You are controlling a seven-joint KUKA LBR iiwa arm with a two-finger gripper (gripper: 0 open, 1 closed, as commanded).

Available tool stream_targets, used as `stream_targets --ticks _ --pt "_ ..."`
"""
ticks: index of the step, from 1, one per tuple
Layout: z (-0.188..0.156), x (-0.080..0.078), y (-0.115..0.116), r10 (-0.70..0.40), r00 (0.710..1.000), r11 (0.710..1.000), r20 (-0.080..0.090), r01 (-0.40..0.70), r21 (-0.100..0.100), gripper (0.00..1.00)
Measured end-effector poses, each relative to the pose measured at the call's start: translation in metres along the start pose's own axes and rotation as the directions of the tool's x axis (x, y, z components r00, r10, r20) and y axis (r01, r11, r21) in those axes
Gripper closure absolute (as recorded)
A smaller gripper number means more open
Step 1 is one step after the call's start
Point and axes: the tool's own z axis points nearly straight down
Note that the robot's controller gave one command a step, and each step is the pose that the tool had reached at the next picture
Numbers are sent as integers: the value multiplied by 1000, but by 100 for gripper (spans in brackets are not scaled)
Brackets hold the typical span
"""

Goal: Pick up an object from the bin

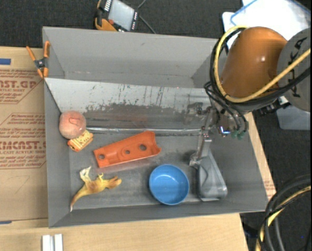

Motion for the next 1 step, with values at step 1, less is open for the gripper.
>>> stream_targets --ticks 1 --pt "0 0 0 0 1000 1000 0 0 0 0"
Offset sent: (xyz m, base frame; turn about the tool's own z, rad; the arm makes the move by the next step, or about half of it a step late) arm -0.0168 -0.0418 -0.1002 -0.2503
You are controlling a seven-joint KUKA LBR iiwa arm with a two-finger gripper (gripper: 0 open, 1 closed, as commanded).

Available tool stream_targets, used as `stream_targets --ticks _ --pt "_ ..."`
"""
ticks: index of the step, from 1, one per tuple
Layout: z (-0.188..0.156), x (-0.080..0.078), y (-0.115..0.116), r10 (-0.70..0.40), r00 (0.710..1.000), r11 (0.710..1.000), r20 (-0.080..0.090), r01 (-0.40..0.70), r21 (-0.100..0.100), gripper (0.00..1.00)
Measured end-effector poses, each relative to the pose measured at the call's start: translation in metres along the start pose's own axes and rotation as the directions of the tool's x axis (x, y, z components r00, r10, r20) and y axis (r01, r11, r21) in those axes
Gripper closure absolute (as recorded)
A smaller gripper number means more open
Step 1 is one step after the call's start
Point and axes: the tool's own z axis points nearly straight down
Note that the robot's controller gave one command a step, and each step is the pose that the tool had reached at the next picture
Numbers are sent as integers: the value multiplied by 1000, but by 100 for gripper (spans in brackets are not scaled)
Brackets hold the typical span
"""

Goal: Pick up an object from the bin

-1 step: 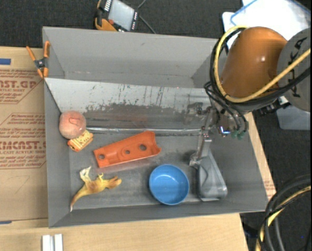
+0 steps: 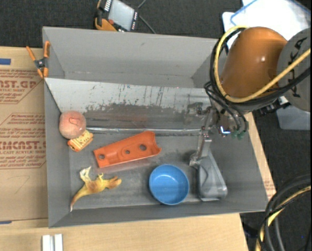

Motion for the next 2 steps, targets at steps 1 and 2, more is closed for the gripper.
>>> stream_targets --ticks 1,2 --pt "70 11 -28 -176 984 984 3 176 1 0" --pt "101 2 2 -70 998 998 9 70 -1 0"
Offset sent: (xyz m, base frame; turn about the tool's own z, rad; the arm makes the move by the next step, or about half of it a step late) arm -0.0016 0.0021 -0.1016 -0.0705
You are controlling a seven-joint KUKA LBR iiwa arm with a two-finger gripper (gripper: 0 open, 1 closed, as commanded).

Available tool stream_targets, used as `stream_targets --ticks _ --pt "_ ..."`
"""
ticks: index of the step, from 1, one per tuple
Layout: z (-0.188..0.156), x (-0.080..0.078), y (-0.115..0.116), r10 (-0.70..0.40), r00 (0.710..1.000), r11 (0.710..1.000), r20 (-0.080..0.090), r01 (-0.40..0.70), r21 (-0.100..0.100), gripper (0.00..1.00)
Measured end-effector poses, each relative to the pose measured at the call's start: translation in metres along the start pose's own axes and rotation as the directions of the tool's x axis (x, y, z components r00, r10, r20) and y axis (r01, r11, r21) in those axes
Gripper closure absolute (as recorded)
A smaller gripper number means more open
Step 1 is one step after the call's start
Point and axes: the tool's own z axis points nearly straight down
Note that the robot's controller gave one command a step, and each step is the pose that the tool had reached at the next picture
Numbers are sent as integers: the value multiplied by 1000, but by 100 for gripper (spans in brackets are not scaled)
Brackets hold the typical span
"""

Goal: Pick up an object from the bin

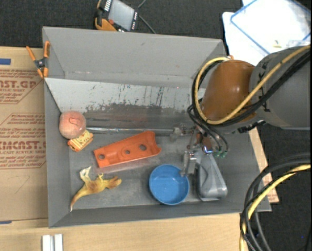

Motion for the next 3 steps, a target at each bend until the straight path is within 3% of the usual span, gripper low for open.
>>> stream_targets --ticks 1,2,3 --pt "55 14 -41 -326 945 945 0 326 -12 0" --pt "59 -5 18 -252 968 968 9 252 -2 100" --pt "59 -5 18 -252 968 968 9 252 -2 100"
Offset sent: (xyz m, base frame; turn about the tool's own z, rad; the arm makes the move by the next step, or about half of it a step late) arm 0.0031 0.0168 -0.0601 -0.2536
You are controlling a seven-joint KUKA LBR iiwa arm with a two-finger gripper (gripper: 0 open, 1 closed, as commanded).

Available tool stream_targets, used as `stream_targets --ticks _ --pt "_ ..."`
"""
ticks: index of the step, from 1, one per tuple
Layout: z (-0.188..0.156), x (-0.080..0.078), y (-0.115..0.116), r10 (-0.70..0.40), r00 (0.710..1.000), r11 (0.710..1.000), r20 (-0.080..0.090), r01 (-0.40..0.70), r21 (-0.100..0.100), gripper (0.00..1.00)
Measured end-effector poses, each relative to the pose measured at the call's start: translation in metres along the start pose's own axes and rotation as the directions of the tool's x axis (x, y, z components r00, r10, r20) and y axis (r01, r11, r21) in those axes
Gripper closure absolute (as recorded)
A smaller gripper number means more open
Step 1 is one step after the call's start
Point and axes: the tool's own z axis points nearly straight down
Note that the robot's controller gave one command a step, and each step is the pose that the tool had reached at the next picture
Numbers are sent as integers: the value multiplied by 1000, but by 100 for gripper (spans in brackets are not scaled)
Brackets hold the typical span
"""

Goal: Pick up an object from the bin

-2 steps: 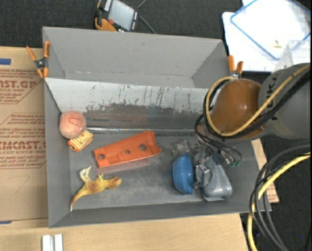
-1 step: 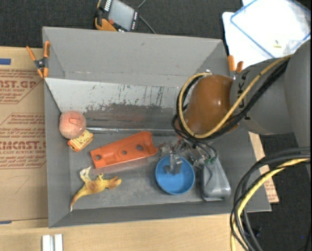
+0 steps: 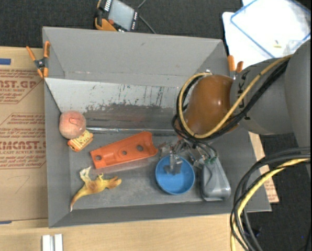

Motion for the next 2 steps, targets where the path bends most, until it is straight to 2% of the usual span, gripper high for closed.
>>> stream_targets --ticks 1,2 --pt "-106 5 6 -20 1000 1000 -3 20 -2 100" --pt "-81 3 6 -6 1000 1000 -3 6 -3 100"
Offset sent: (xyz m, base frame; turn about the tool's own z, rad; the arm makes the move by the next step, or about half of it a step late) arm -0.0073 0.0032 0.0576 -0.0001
